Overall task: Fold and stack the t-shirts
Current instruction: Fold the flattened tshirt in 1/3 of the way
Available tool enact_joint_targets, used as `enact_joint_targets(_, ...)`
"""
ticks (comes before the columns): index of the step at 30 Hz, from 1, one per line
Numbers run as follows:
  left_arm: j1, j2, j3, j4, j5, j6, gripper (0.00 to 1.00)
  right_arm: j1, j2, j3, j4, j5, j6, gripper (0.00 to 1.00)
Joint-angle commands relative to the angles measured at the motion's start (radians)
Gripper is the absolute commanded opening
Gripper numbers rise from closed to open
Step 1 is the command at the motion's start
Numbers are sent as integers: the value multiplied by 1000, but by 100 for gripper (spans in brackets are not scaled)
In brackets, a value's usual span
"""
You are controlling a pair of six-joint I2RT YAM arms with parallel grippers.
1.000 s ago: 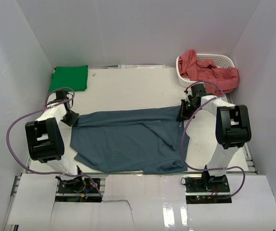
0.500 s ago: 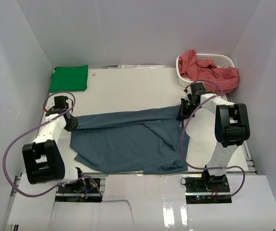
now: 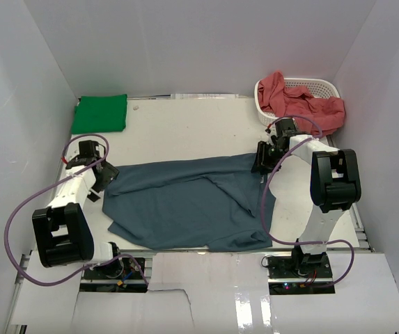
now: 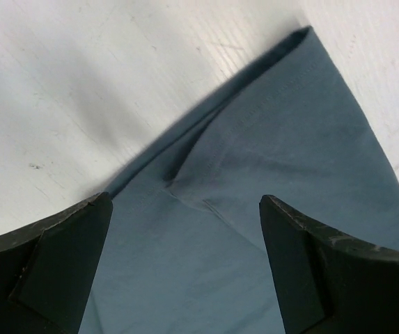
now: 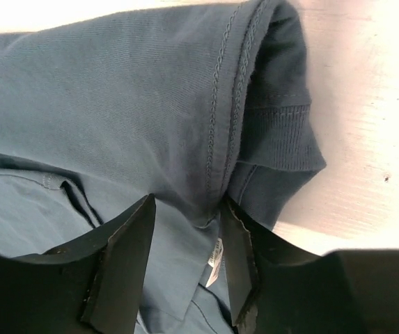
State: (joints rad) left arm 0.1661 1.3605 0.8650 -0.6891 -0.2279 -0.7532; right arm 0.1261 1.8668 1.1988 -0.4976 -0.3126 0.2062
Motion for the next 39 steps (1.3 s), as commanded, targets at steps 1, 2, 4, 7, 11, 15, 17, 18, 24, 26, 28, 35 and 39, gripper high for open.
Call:
enact_joint_targets(1,0,12,55,-3,-74,-23,98,-8,-35,25,2,64,-5,50)
enact_joint_targets(2,1,35,65,5,-68,-17,98,-8,-41,39,2,73,-4,50)
enact_joint_targets(4,1,102,124,19,-51,-5,98,-9,-44,59,-7,78,-2,50)
enact_joint_targets(7,3,189,216,3,53,75,98,-9,-35,113,-33,92,-4,50)
enact_joint_targets(11,6,238,296,48,171,104,98,-9,-32,156,-39,112,-5,50)
enact_joint_targets(15,6,232,311,123,263,141,98,-11,-11,182,-41,110,-10,50)
enact_joint_targets(17,6,239,325,126,272,147,98,-13,18,202,-44,101,-10,50)
enact_joint_targets(18,7,250,334,120,271,149,98,-13,34,208,-44,99,-10,50)
enact_joint_targets(24,26,258,342,108,251,157,98,-20,80,237,-27,121,-28,49)
enact_joint_targets(26,48,249,327,117,271,153,98,-29,92,251,-22,119,-31,49)
enact_joint_targets(28,72,244,307,140,300,149,98,-36,110,260,-18,115,-31,48)
enact_joint_targets(35,161,282,276,206,484,127,98,-43,155,297,4,80,-21,45)
enact_joint_targets(39,162,305,276,214,496,137,98,-42,172,306,10,58,-11,42)
